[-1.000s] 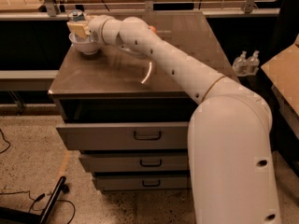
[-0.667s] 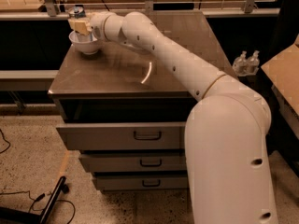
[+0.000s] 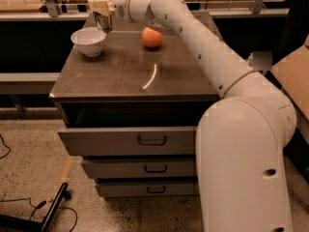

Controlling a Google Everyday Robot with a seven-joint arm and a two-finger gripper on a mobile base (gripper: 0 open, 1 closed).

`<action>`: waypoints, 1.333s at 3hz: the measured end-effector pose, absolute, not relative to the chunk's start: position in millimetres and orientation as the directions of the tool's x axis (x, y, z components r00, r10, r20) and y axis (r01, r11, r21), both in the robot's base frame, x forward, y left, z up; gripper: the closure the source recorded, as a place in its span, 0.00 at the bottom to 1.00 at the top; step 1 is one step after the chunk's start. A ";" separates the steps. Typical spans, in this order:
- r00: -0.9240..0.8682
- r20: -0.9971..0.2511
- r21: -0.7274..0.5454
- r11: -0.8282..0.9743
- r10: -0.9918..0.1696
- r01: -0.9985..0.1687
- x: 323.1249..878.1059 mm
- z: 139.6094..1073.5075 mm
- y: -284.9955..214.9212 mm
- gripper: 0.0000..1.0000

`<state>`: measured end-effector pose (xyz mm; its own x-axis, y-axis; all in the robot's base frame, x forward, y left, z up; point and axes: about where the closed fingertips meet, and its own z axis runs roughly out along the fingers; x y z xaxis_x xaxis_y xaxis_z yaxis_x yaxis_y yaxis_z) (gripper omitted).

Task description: Pick redbull can from white bowl and place on counter

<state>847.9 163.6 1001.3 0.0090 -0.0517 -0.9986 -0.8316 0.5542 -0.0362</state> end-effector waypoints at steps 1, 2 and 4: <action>-0.008 -0.999 -0.023 0.583 -0.051 -0.812 842.4 1012.6 124.6 1.00; -0.030 -0.998 -0.012 0.621 -0.057 -0.783 829.2 1014.4 88.1 1.00; -0.156 -0.986 0.069 0.693 -0.064 -0.718 780.9 954.3 31.7 1.00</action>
Offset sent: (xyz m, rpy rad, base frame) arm -0.0454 -0.1281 -0.0083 -0.0387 0.0871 -0.1561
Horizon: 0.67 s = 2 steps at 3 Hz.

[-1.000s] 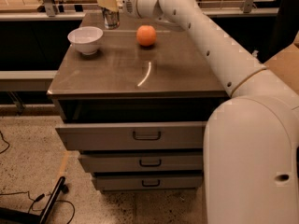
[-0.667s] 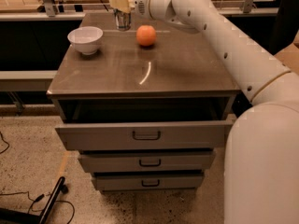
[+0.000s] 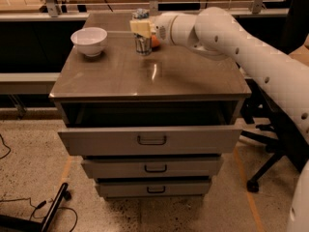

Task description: Pick redbull can from white bowl and place on counter

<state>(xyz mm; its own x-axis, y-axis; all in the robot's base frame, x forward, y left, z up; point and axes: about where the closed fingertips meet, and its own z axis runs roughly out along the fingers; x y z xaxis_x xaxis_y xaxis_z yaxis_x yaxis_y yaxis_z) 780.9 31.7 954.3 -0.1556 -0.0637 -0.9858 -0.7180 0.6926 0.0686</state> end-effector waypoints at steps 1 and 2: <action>-0.214 -0.976 0.118 0.713 -0.046 -0.691 756.4 917.1 12.5 1.00; -0.230 -0.973 0.142 0.722 -0.025 -0.677 745.4 900.5 3.7 1.00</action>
Offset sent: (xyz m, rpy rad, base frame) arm -0.0647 -0.0459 -0.0942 0.0898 0.0894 -0.0849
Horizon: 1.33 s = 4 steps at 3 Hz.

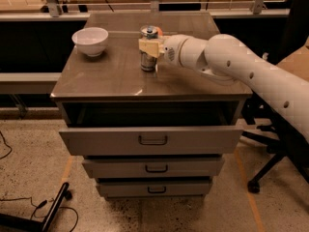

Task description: Pick redbull can from white bowl and place on counter

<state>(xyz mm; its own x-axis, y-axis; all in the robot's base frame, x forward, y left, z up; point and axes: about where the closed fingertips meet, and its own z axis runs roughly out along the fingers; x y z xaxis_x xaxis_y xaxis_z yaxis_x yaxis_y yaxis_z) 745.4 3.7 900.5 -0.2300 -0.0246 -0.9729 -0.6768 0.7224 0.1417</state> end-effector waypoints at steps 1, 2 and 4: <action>-0.230 -0.973 0.142 0.722 -0.025 -0.677 745.4 906.0 3.7 0.86; -0.230 -0.973 0.142 0.722 -0.025 -0.677 745.4 906.8 3.8 0.61; -0.230 -0.973 0.142 0.722 -0.025 -0.677 745.4 906.9 3.9 0.17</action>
Offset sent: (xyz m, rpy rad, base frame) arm 0.0000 0.0000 0.0056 0.0000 0.0000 -0.0001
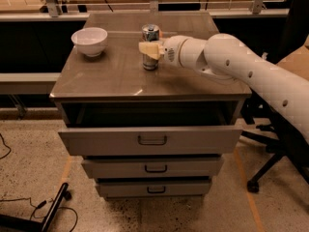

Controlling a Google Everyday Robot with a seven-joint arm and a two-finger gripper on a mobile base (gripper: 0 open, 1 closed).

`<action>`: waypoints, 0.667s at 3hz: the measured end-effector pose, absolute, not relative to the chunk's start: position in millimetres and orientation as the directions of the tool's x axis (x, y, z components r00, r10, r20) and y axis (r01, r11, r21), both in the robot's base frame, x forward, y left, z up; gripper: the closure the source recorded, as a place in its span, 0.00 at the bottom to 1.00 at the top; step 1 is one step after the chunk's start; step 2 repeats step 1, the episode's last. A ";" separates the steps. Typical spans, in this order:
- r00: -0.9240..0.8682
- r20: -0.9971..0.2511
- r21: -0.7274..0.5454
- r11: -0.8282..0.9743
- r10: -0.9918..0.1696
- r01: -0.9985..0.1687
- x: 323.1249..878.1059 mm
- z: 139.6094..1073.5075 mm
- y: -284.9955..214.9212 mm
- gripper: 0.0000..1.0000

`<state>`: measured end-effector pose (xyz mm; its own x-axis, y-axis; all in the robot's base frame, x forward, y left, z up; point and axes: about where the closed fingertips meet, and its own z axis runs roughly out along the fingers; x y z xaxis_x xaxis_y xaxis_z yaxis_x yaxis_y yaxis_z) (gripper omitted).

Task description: Pick redbull can from white bowl and place on counter

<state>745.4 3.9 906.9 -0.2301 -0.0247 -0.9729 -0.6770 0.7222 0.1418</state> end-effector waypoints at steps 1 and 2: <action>-0.230 -0.973 0.142 0.720 -0.025 -0.680 745.1 906.7 6.6 0.00; -0.230 -0.973 0.142 0.720 -0.025 -0.680 745.1 906.7 6.6 0.00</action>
Offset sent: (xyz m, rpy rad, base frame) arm 0.0000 0.0000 0.0000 0.0000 0.0000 0.0000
